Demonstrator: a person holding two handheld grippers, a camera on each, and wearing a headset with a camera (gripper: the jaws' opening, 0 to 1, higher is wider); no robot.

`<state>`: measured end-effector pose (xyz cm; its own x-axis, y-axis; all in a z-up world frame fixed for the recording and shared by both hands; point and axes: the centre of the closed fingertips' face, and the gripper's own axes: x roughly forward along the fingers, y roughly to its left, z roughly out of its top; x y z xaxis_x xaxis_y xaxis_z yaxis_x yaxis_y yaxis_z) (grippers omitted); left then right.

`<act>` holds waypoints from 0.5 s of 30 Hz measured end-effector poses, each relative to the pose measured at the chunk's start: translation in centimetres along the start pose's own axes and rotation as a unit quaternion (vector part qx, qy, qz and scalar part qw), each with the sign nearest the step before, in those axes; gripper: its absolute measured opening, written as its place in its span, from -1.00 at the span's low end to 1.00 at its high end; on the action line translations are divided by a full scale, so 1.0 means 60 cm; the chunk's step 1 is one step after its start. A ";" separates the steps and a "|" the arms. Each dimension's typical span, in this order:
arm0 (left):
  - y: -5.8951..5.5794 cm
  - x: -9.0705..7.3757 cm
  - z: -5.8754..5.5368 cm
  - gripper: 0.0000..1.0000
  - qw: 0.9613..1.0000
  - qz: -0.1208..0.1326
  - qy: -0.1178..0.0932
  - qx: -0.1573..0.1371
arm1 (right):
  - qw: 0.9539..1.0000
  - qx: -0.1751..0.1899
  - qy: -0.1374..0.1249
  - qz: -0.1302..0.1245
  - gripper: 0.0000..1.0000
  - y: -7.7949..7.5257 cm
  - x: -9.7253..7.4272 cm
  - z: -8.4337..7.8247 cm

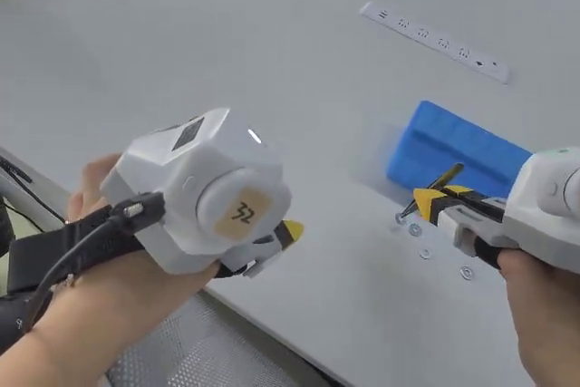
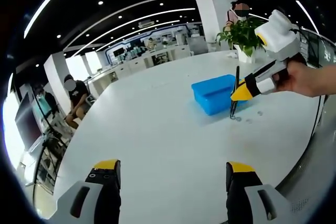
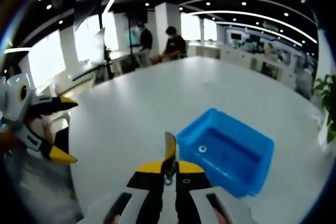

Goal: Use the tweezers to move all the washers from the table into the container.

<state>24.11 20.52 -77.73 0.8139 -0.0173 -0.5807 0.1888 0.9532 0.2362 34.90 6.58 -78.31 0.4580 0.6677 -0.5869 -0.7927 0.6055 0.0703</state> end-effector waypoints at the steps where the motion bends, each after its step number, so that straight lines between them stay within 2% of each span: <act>1: -0.006 -0.001 0.006 0.70 1.000 -0.008 -0.010 -0.001 | 1.000 0.001 -0.004 -0.001 -0.92 -0.001 -0.005 0.009; 5: -0.010 0.000 0.002 0.73 1.000 -0.007 -0.002 0.013 | 1.000 0.011 -0.025 -0.003 -0.92 -0.007 -0.015 0.037; 9: -0.005 -0.001 0.002 0.74 1.000 -0.005 -0.004 0.006 | 0.999 0.013 -0.047 -0.007 -0.92 -0.019 -0.029 0.070; 12: -0.004 -0.001 -0.001 0.74 1.000 -0.006 0.001 -0.004 | 0.998 0.018 -0.062 -0.012 -0.92 -0.035 -0.034 0.090; 15: -0.006 -0.001 -0.004 0.71 1.000 -0.004 0.007 0.000 | 0.997 0.019 -0.075 -0.030 -0.92 -0.056 -0.038 0.105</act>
<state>23.84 20.25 -77.97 0.8044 -0.0216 -0.5938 0.1964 0.9528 0.2315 39.04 5.76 -72.14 0.5615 0.6853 -0.4638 -0.7474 0.6606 0.0712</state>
